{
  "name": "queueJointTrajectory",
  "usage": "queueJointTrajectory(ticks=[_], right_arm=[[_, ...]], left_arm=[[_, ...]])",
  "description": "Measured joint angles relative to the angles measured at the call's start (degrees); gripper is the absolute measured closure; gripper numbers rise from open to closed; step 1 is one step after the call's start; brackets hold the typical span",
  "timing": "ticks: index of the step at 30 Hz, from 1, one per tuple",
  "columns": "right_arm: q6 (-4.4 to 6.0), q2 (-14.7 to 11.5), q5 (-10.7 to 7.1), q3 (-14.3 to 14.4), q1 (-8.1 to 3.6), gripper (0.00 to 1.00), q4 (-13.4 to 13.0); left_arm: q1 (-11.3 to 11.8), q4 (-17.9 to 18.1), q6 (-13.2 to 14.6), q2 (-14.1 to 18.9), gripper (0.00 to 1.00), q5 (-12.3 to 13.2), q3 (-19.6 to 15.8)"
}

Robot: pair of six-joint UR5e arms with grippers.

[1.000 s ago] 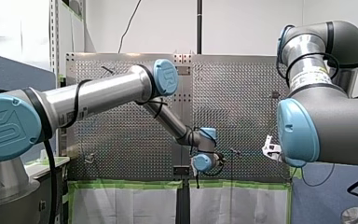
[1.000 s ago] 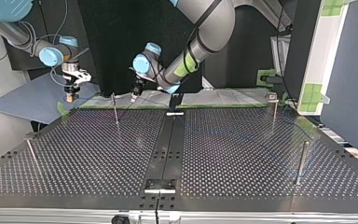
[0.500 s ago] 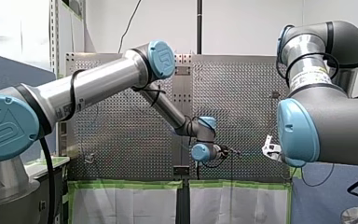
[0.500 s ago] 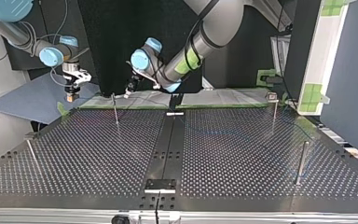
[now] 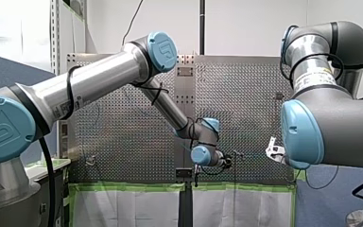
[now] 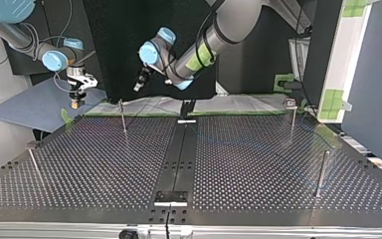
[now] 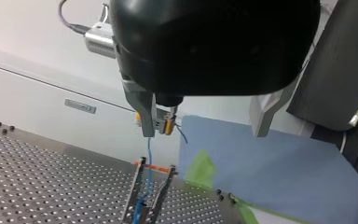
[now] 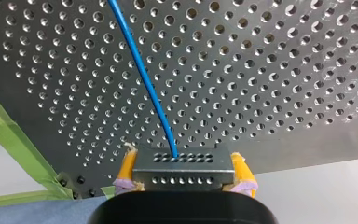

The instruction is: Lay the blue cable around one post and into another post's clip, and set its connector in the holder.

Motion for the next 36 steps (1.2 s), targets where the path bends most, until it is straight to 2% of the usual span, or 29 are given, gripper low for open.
queueJointTrajectory(ticks=[6, 15, 36], right_arm=[[0.24, 0.0, 0.01, 0.0, 0.00, 1.00, -0.1], [0.31, 0.0, -0.06, 0.0, 0.00, 1.00, -0.1], [0.92, 0.1, -0.07, 0.0, 0.00, 1.00, 0.0]], left_arm=[[0.0, 0.0, 0.0, 0.0, 0.00, 0.0, -0.2], [-0.2, -0.4, 0.2, 0.0, 0.00, -0.3, 2.6], [-0.7, -0.4, -0.5, 0.0, 0.00, -0.5, 2.8]])
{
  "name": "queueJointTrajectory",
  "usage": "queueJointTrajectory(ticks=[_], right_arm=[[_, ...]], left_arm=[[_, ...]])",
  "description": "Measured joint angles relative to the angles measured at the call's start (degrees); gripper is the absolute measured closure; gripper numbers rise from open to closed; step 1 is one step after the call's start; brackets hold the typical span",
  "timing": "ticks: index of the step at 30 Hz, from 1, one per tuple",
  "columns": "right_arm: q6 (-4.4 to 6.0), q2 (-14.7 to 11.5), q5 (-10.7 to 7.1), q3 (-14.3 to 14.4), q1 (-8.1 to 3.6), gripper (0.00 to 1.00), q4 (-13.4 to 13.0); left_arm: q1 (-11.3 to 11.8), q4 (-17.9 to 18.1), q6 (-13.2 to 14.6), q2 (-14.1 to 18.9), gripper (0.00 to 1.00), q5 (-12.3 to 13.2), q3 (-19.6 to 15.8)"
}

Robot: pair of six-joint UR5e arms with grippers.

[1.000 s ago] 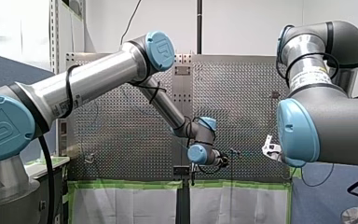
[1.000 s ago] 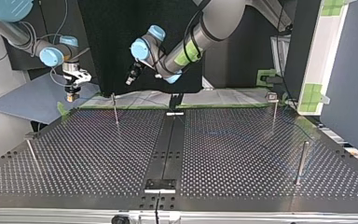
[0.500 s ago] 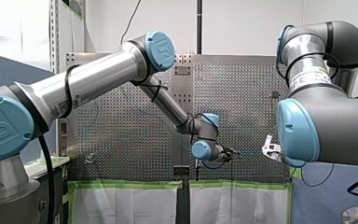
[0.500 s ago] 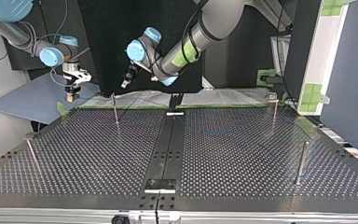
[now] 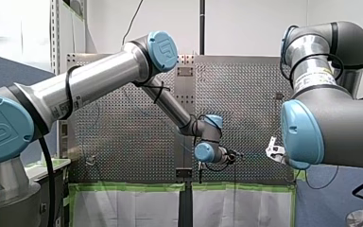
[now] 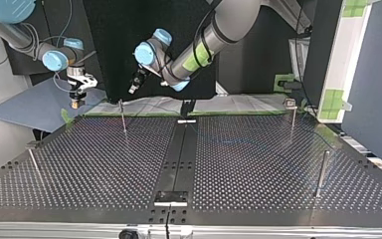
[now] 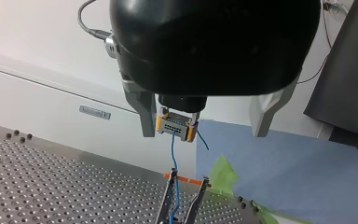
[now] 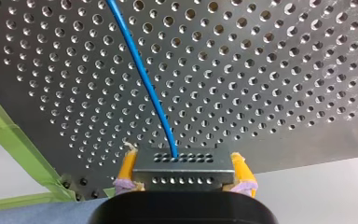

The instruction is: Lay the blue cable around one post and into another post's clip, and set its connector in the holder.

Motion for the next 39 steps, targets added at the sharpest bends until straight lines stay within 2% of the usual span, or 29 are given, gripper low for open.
queueJointTrajectory(ticks=[11, 18, 24, 30, 34, 39], right_arm=[[0.24, 0.0, 0.00, 0.0, 0.06, 1.00, -0.1], [0.32, 0.0, 0.00, 0.0, 0.07, 1.00, 0.0], [0.78, 0.0, 0.00, 0.0, 0.06, 1.00, 0.1], [2.05, 0.0, 0.02, 0.1, 0.06, 1.00, 0.0], [2.79, 0.0, 0.04, 0.1, 0.07, 1.00, -0.1], [3.25, 0.0, 0.08, 0.1, 0.12, 1.00, -0.2]], left_arm=[[-0.1, -0.7, -0.1, 0.0, 0.00, -0.1, 0.0], [0.0, -1.9, 0.3, 1.1, 0.00, -2.0, -1.6], [0.3, 0.3, 0.6, 3.9, 0.00, -3.8, -4.4], [-0.1, 3.3, 0.4, 6.9, 0.00, -5.2, -7.4], [0.3, 5.1, -0.7, 8.8, 0.00, -6.2, -9.3], [1.3, 7.6, -2.4, 11.2, 0.00, -8.4, -11.7]])
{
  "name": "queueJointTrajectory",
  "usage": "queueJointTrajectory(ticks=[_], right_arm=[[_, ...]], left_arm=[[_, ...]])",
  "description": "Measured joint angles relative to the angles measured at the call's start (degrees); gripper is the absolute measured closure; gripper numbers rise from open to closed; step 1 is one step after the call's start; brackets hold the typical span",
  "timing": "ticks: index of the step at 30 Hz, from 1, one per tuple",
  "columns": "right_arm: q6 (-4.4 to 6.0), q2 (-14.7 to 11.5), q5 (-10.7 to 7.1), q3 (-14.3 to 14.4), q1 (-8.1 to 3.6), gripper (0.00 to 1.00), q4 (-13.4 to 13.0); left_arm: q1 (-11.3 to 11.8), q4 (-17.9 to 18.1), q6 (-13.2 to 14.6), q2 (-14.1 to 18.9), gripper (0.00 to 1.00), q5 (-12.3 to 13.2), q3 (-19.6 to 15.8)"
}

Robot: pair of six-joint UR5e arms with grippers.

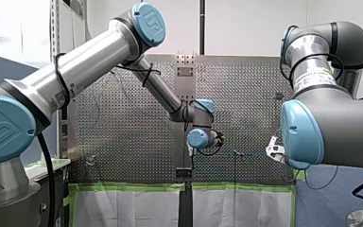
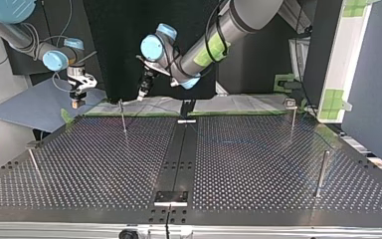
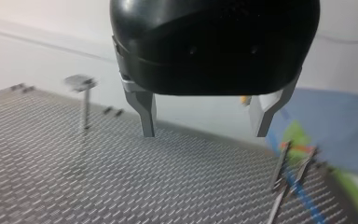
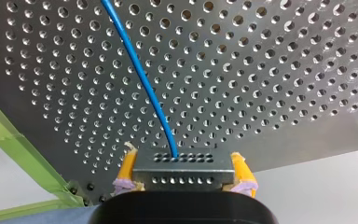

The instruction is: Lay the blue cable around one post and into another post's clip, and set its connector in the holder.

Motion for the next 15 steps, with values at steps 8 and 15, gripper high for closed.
queueJointTrajectory(ticks=[8, 15], right_arm=[[0.47, 0.0, 0.01, 0.0, 0.29, 1.00, 0.0], [0.77, 0.0, 0.01, 0.0, 0.44, 1.00, -0.2]], left_arm=[[1.4, 4.2, -0.6, 4.3, 0.00, -2.2, -4.3], [2.1, 7.5, -0.6, 7.6, 0.00, -2.4, -7.6]])
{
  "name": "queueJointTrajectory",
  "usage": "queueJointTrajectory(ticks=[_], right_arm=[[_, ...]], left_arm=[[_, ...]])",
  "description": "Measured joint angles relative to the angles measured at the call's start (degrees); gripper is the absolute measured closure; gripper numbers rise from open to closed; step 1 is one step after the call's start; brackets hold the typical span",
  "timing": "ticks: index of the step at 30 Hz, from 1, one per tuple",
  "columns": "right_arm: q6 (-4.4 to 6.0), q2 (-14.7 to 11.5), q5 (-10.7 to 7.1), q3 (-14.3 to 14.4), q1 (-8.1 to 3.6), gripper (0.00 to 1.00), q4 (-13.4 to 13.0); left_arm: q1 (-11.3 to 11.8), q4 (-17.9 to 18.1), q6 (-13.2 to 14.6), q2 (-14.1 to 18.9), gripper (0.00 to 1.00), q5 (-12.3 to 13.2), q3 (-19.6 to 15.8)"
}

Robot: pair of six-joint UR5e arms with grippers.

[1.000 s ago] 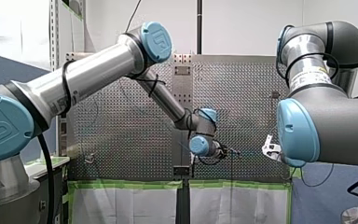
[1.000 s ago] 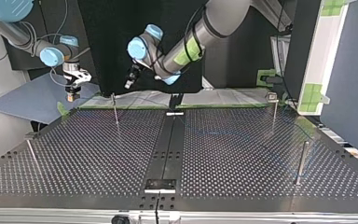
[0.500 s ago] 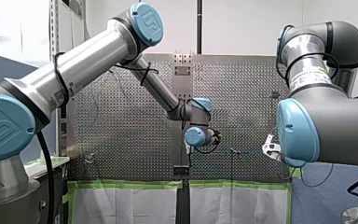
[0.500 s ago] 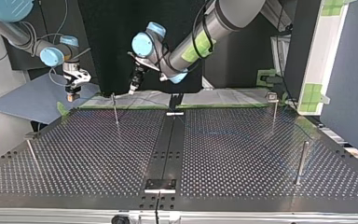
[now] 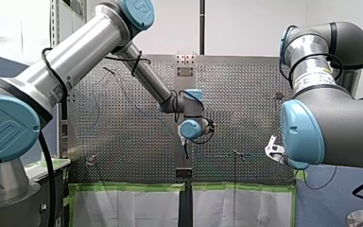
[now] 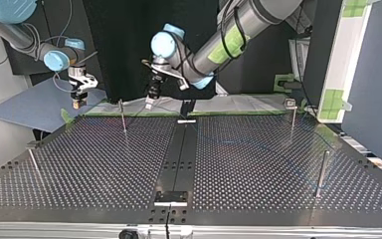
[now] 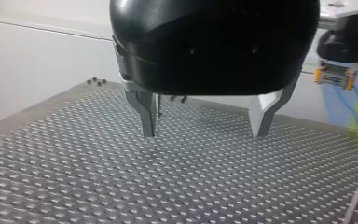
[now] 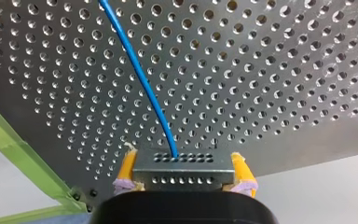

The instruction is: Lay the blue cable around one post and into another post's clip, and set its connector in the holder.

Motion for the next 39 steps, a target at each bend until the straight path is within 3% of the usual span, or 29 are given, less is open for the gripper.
queueJointTrajectory(ticks=[17, 39], right_arm=[[0.20, 0.0, 0.00, 0.0, 0.52, 1.00, -0.1], [0.20, 0.0, -0.16, 0.0, 0.78, 1.00, -0.1]], left_arm=[[1.6, 7.8, 1.0, 8.0, 0.00, -0.9, -8.1], [3.2, 8.5, 1.7, 19.0, 0.00, -1.0, -19.0]])
